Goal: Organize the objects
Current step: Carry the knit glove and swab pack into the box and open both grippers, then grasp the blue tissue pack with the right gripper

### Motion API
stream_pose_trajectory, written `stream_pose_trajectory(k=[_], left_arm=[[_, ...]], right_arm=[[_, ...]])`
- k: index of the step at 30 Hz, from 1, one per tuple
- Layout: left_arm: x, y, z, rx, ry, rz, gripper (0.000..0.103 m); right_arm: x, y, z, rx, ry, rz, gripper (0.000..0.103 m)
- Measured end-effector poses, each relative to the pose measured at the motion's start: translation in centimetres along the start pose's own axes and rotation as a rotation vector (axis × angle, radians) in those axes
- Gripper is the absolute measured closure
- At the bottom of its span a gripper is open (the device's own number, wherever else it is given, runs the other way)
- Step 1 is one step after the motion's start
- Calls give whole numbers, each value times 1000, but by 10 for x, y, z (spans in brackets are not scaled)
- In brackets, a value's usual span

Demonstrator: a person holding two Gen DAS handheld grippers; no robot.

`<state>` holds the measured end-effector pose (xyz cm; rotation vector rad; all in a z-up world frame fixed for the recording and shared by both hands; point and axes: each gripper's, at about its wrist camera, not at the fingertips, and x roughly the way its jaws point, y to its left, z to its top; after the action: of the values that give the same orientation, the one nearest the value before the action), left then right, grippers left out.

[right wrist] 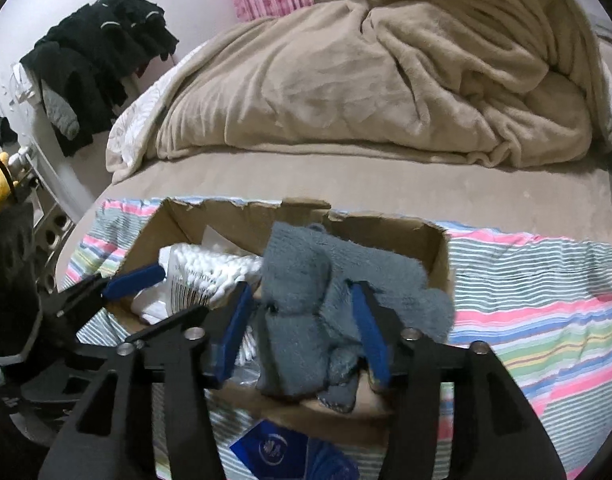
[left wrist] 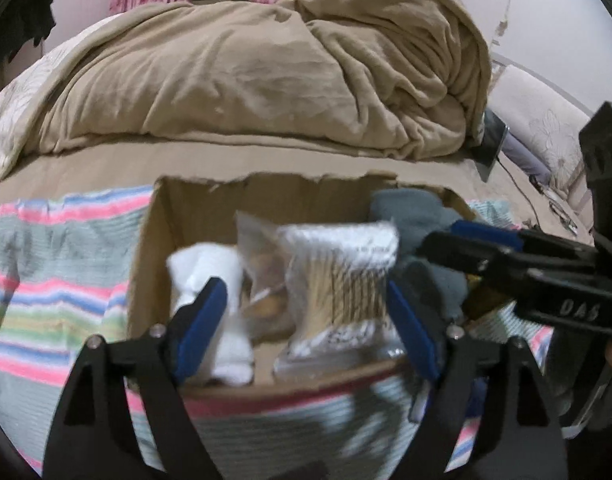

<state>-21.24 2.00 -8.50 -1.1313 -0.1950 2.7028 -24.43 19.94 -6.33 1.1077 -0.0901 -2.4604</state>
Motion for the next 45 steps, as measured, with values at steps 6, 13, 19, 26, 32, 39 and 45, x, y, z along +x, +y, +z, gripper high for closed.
stream_pose_trajectory(k=[6,13,19,26,32,39,45], left_arm=[[-38,9,-14,-59,-57,50,16],[-86,14,-42,-121,-65,-12,8],[-109,3,-68,-106,-64,-19,7],[-114,-10,-105,-111,-8,-43,7],[-110,-11,-128,-118,39,-40,7],[-104,-13,-135,-88,30,2,7],[-99,-11,-135,-82,26,16,7]], right_arm=[[-36,11,-18,-28,-48,-50,33],[-67,31,-47,-73,-79,-84,23],[-73,43,-74,-109,-27,-98,22],[-62,42,-101,-132,44,-114,22],[-52,34,-112,-136,90,-118,21],[-32,37,-111,-179,132,-137,15],[-13,38,-109,-181,175,-151,15]])
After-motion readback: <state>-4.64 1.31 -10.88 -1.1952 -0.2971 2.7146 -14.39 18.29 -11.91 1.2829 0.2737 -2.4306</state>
